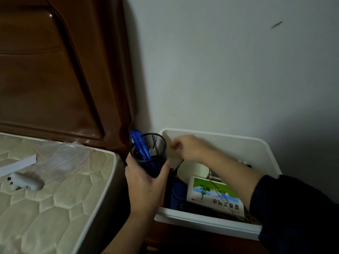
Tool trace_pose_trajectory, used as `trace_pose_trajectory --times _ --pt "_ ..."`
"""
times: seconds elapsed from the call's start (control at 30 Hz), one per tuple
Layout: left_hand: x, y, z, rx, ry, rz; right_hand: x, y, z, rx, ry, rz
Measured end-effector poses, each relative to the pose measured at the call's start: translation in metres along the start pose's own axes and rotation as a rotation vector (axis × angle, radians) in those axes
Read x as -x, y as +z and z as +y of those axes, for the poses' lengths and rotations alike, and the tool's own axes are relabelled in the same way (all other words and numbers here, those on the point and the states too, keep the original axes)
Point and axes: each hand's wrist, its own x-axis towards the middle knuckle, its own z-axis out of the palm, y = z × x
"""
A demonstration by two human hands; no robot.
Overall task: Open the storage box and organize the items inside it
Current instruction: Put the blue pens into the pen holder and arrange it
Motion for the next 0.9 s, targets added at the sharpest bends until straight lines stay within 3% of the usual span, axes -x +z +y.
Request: trace_pose_trajectory --times 0.1,0.17,0.23,0.3,0.53,0.7,0.9 --pt "0.000 0.000 0.001 -0.017 0.003 0.000 0.018 -0.047 -0.027 -0.362 -0.078 0.068" --pt "0.000 0.000 0.002 -0.025 -0.001 0.001 0.038 -0.070 -0.046 -0.448 -0.174 -0.116" --pt "0.000 0.000 0.002 -0.042 0.006 -0.007 0.056 -0.080 -0.064 -0.409 -0.221 -0.300" --pt "0.002 0.000 0.002 -0.061 0.017 -0.028 0.069 -0.076 -0.081 -0.296 -0.238 -0.339" --pt "0.004 -0.002 0.007 -0.138 0.076 -0.105 0.075 -0.049 -0.089 -0.006 -0.270 -0.061" --pt "0.001 -0.001 0.006 -0.238 0.012 -0.159 0.061 -0.062 -0.069 -0.068 -0.162 0.139" --pt "0.000 0.000 0.009 -0.297 -0.058 -0.199 0.035 -0.047 -0.051 0.060 -0.020 0.084"
